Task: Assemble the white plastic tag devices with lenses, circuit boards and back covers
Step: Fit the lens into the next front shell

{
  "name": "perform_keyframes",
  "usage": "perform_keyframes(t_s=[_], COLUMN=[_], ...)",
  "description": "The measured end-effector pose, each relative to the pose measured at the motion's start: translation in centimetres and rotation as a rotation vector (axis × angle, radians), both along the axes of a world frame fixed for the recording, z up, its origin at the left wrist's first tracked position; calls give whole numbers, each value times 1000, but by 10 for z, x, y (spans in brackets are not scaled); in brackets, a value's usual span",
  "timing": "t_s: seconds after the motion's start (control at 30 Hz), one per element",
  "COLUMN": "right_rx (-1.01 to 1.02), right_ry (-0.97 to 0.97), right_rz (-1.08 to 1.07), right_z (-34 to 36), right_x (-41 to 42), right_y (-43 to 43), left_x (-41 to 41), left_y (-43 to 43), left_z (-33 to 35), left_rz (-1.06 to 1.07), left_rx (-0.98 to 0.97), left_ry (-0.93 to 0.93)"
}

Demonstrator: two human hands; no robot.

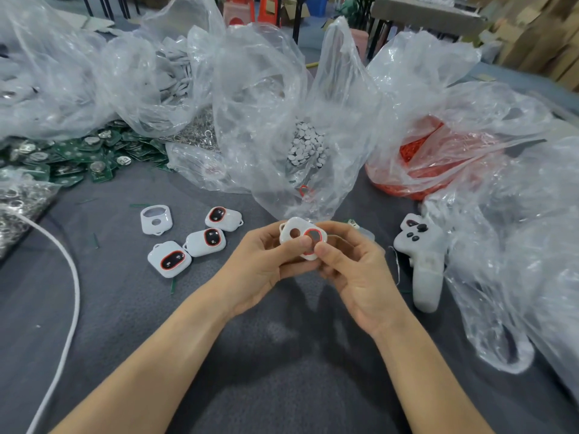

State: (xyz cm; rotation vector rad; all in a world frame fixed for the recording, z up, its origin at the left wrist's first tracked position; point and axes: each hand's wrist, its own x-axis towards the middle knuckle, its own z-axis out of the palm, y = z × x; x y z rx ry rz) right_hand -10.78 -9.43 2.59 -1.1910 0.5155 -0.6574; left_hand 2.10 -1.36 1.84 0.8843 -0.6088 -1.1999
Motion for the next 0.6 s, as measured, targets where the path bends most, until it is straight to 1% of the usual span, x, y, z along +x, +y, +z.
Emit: perform_keyframes(t_s=[0.07, 0.37, 0.6], right_rx=[39, 88, 24], right_ry=[0, 9, 87], right_rz=[7, 20, -27], right_z=[0, 2, 1], right_x=[0, 0, 1], right_y=[-1, -2, 0], left_x=[0, 1, -2], left_y=[0, 1, 2], left_z=[0, 1, 1], left_rz=[-20, -32, -102], left_rx=[5, 10, 5], left_ry=[-2, -18, -25])
